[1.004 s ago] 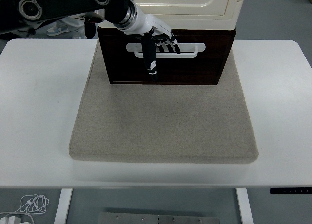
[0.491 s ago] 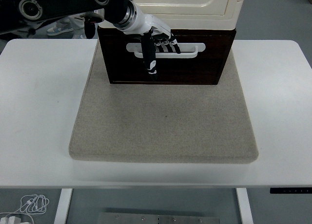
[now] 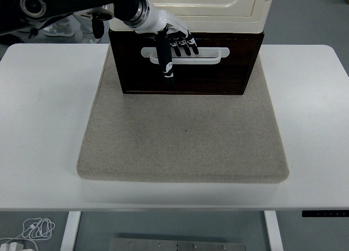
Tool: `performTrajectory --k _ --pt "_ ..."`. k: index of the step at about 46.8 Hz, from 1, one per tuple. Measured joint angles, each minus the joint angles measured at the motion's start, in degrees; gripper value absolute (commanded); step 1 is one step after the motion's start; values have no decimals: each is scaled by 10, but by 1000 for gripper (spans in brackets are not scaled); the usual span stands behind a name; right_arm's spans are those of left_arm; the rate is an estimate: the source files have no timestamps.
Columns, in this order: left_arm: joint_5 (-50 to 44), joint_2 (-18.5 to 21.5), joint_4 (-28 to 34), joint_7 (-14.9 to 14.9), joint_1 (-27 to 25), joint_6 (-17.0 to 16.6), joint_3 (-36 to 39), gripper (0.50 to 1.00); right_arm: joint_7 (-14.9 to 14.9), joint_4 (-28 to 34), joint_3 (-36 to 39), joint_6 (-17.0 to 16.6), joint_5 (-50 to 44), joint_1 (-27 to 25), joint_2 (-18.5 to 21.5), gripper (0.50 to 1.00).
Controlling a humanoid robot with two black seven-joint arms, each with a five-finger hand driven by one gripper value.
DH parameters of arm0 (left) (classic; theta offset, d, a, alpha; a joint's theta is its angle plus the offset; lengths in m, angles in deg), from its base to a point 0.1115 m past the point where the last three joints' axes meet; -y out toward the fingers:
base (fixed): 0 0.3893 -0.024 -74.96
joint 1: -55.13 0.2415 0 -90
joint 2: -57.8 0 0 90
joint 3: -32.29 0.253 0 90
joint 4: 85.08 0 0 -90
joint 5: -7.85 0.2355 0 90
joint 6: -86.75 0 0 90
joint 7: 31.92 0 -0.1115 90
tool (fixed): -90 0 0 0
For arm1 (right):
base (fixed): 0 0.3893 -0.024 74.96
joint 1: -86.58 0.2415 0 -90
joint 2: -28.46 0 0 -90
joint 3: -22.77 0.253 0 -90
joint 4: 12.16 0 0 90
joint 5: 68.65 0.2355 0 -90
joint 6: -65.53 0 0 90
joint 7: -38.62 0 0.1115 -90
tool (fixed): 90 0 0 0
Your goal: Open the drawer under the combination cabinet
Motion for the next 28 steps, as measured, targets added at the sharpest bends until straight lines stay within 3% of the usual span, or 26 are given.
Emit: performTrajectory --k 28 --pt "0 -1 4 0 4 8 2 1000 0 0 0 0 0 0 0 926"
